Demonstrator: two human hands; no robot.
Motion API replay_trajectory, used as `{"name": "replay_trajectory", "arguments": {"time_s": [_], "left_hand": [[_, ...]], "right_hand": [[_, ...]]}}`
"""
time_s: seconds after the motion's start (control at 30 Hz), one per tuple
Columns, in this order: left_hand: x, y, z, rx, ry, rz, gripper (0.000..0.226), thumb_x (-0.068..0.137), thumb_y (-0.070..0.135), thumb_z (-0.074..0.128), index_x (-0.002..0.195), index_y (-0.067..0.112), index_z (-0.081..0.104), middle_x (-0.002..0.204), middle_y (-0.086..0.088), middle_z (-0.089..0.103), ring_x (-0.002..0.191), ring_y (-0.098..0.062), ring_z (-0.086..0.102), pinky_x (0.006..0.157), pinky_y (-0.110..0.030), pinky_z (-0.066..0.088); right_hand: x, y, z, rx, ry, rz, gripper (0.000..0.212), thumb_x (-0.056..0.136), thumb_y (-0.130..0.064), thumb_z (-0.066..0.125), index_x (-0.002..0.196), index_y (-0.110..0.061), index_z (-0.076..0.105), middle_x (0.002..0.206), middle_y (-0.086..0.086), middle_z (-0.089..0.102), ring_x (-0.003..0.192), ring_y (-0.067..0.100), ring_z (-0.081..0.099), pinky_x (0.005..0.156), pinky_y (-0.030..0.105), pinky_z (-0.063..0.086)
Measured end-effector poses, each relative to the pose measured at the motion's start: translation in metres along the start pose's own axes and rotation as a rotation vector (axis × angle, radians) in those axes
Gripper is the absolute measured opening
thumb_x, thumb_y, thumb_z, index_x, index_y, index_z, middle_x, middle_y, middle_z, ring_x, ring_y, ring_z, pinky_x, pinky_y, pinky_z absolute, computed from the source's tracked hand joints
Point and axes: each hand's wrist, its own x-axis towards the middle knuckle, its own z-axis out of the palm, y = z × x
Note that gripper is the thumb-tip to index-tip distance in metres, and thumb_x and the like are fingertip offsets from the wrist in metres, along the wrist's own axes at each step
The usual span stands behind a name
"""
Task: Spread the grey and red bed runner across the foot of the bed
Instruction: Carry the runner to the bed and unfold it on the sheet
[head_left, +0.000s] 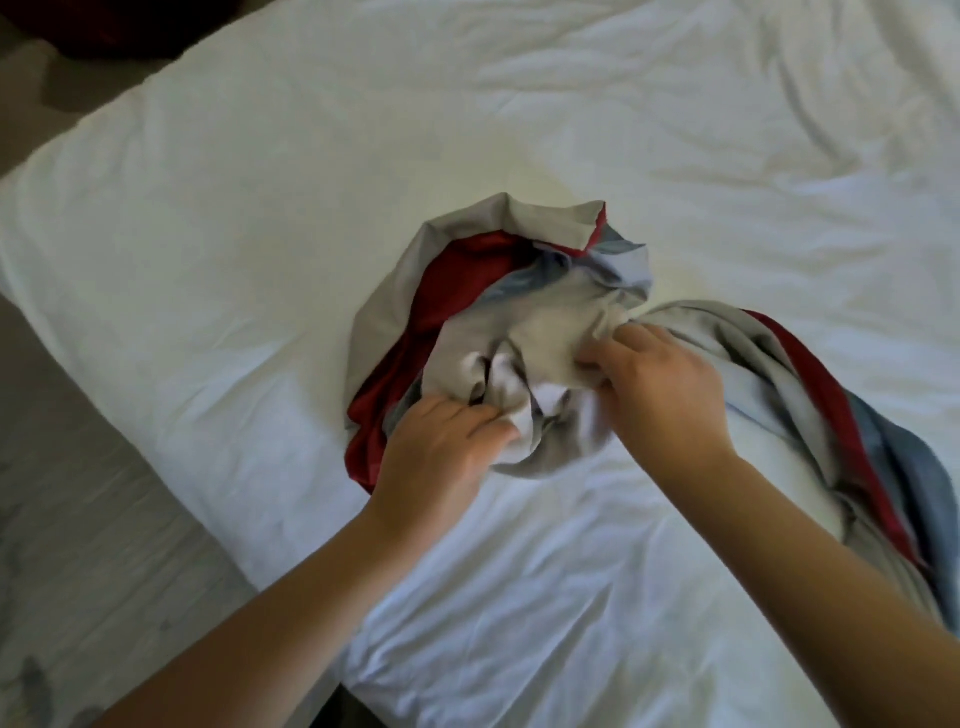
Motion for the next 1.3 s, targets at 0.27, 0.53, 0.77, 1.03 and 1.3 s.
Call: {"name": "replay_trajectory", "arguments": {"time_s": [0.27,0.53,0.77,1.03,1.3], "left_hand": [[-0.061,0.053,0.019,-0.074,-0.168,0.274,0.04,0.097,0.009,0.04,0.072,0.017,0.07,0.072,0.003,0.065,0.063,-0.017,0.06,0.065,-0.029,0.05],[-0.052,0.059,0.021,-0.099,-0.592,0.404,0.027,0.077,0.026,0.067,0.103,0.026,0.064,0.09,0.013,0.061,0.08,-0.01,0.057,0.078,-0.026,0.046],[0.025,0.005,-0.011,-0.043,-0.176,0.08,0.034,0.083,0.006,0.06,0.117,0.01,0.06,0.106,-0.006,0.064,0.094,-0.025,0.06,0.079,-0.042,0.049],[0.114,-0.039,0.01,0.194,-0.278,0.118,0.056,0.082,0.008,0.062,0.136,0.012,0.048,0.144,-0.015,0.041,0.132,-0.032,0.038,0.11,-0.043,0.027],[0.141,-0.083,0.035,0.227,-0.388,0.101,0.037,0.091,0.016,0.047,0.128,0.016,0.05,0.115,-0.01,0.059,0.103,-0.033,0.055,0.078,-0.043,0.044]], "right_hand": [[-0.133,0.036,-0.007,-0.021,-0.263,-0.053,0.032,0.043,-0.006,0.086,0.065,-0.021,0.069,0.067,-0.004,0.06,0.055,0.021,0.057,0.037,0.021,0.03],[-0.161,0.03,0.011,-0.148,-0.754,0.089,0.02,0.084,-0.023,0.055,0.102,-0.028,0.06,0.099,-0.008,0.06,0.092,0.016,0.06,0.061,0.025,0.038],[-0.076,0.028,-0.04,0.008,-0.593,0.326,0.021,0.088,-0.046,0.049,0.091,-0.03,0.062,0.08,-0.007,0.058,0.077,0.018,0.06,0.063,0.027,0.045],[0.008,-0.031,0.031,0.217,-0.332,0.536,0.056,0.084,-0.062,0.051,0.114,-0.015,0.054,0.109,0.006,0.06,0.096,0.027,0.06,0.06,0.03,0.039],[0.039,-0.047,0.081,0.263,-0.386,0.676,0.063,0.077,-0.045,0.07,0.125,-0.018,0.04,0.125,0.009,0.043,0.107,0.032,0.053,0.066,0.035,0.04]]}}
